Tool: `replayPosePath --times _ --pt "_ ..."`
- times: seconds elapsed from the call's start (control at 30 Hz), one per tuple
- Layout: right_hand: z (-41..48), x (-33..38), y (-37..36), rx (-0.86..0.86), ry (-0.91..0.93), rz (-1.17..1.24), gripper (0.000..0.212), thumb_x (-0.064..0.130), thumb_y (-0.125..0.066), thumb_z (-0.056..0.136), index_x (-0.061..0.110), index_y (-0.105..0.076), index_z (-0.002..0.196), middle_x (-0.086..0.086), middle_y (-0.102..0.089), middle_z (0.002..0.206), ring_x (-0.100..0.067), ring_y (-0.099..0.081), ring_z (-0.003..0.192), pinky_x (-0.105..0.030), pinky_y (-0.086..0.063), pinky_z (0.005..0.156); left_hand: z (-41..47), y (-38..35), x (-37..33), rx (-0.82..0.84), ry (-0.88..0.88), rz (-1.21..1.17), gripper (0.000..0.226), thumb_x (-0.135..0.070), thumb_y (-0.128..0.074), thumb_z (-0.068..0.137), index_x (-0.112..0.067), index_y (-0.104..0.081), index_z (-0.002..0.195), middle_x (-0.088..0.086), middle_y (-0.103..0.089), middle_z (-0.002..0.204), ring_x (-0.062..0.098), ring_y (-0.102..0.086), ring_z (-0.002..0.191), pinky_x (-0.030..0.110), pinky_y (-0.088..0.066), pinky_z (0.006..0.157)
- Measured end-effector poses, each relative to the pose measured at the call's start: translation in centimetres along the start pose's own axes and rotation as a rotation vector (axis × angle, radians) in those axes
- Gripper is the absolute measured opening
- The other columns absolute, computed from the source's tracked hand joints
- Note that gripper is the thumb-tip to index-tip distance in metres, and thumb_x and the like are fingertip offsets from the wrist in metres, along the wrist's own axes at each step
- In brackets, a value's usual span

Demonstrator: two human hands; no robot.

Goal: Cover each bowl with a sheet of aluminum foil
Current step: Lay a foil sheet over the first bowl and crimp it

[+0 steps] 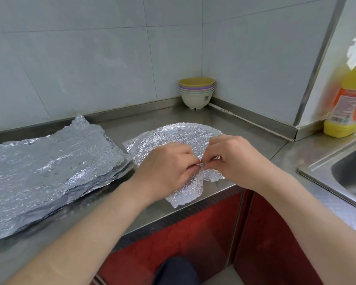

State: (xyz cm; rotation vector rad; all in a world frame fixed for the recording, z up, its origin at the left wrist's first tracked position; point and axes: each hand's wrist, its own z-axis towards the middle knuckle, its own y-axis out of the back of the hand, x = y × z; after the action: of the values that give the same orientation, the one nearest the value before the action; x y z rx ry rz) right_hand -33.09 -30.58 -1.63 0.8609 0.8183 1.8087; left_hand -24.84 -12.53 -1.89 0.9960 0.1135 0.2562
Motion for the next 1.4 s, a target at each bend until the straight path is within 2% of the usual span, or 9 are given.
replayPosePath --times 0.13,0.27,0.33,0.5,0.63,0.77,1.07,1.23,1.4 --pt "0.4 -0.8 0.9 0.054 -0.022 -0.003 0.009 0.011 -0.081 0.069 0.016 -0.074 0.072 0.003 -0.062 0.069 -0.012 -0.052 0.067 -0.036 -0.048 0.06 1.1 -0.6 -3.0 -0.029 0.171 0.181 0.011 -0.02 -0.077 0.074 -0.015 -0.067 0.071 -0.002 -0.056 0.07 0.022 -0.058 0.068 0.031 -0.047 0.045" --pt "0.0 -1.5 1.8 0.144 -0.093 -0.215 0.016 0.019 -0.072 0.084 0.027 -0.074 0.098 0.009 -0.066 0.099 -0.017 -0.055 0.097 -0.039 -0.05 0.078 2.6 0.0 -4.1 -0.002 0.351 0.038 0.027 -0.036 -0.047 0.098 -0.022 -0.07 0.096 -0.005 -0.062 0.091 0.019 -0.057 0.091 0.032 -0.044 0.066" --pt "-0.6 -1.8 2.2 0.139 -0.141 -0.237 0.026 0.019 -0.068 0.087 0.029 -0.07 0.111 0.013 -0.064 0.116 -0.014 -0.053 0.112 -0.038 -0.049 0.087 2.8 1.3 -3.5 0.014 0.367 -0.077 0.026 -0.034 -0.05 0.096 -0.021 -0.073 0.094 -0.002 -0.067 0.089 0.02 -0.06 0.087 0.034 -0.048 0.073" --pt "-0.8 -0.6 1.9 0.013 -0.129 0.073 0.013 0.021 -0.072 0.085 0.024 -0.076 0.098 0.013 -0.07 0.101 -0.005 -0.061 0.092 -0.014 -0.041 0.076 2.5 3.6 -1.2 0.079 0.475 -0.348 0.009 -0.028 -0.069 0.086 -0.03 -0.077 0.092 -0.011 -0.074 0.087 0.005 -0.065 0.079 0.028 -0.052 0.079" --pt "-0.8 0.3 0.6 0.016 -0.131 0.052 0.01 0.02 -0.076 0.081 0.023 -0.077 0.091 0.009 -0.07 0.09 -0.01 -0.058 0.084 -0.023 -0.042 0.073 1.2 2.4 -0.3 0.234 0.376 -0.387 0.008 -0.034 -0.074 0.082 -0.028 -0.077 0.087 -0.007 -0.071 0.082 0.01 -0.064 0.079 0.035 -0.051 0.076" --pt "-0.8 0.5 0.2 -0.015 -0.07 -0.007 0.007 0.015 -0.078 0.076 0.016 -0.077 0.083 0.001 -0.069 0.079 -0.021 -0.061 0.078 -0.028 -0.044 0.07 0.3 1.0 0.4 0.115 0.22 -0.25 0.016 -0.038 -0.071 0.083 -0.029 -0.077 0.095 -0.014 -0.066 0.089 0.005 -0.056 0.086 0.03 -0.047 0.079" --pt "-0.1 -0.2 0.7 0.037 -0.048 -0.025 0.009 0.01 -0.081 0.073 0.016 -0.075 0.077 0.009 -0.061 0.07 -0.008 -0.049 0.071 -0.022 -0.038 0.065 0.1 -0.2 -0.4 -0.032 0.049 0.045 0.017 -0.031 -0.063 0.084 -0.018 -0.073 0.079 -0.007 -0.058 0.076 0.016 -0.055 0.074 0.032 -0.05 0.053" --pt "-0.4 -0.6 1.9 0.105 -0.137 -0.05 0.016 0.029 -0.075 0.081 0.03 -0.074 0.097 0.015 -0.067 0.095 -0.006 -0.054 0.091 -0.033 -0.048 0.082 0.9 0.4 -1.8 0.018 0.23 -0.095 0.023 -0.039 -0.063 0.089 -0.023 -0.073 0.104 -0.007 -0.061 0.092 0.014 -0.052 0.094 0.036 -0.047 0.079" --pt "-0.4 0.8 1.9 -0.006 -0.111 0.045 0.011 0.032 -0.072 0.084 0.028 -0.076 0.094 0.014 -0.069 0.094 -0.01 -0.059 0.09 -0.034 -0.048 0.081 0.9 2.8 0.5 0.03 0.267 -0.219 0.01 -0.029 -0.07 0.086 -0.025 -0.078 0.091 -0.011 -0.068 0.092 0.005 -0.057 0.09 0.03 -0.044 0.084"
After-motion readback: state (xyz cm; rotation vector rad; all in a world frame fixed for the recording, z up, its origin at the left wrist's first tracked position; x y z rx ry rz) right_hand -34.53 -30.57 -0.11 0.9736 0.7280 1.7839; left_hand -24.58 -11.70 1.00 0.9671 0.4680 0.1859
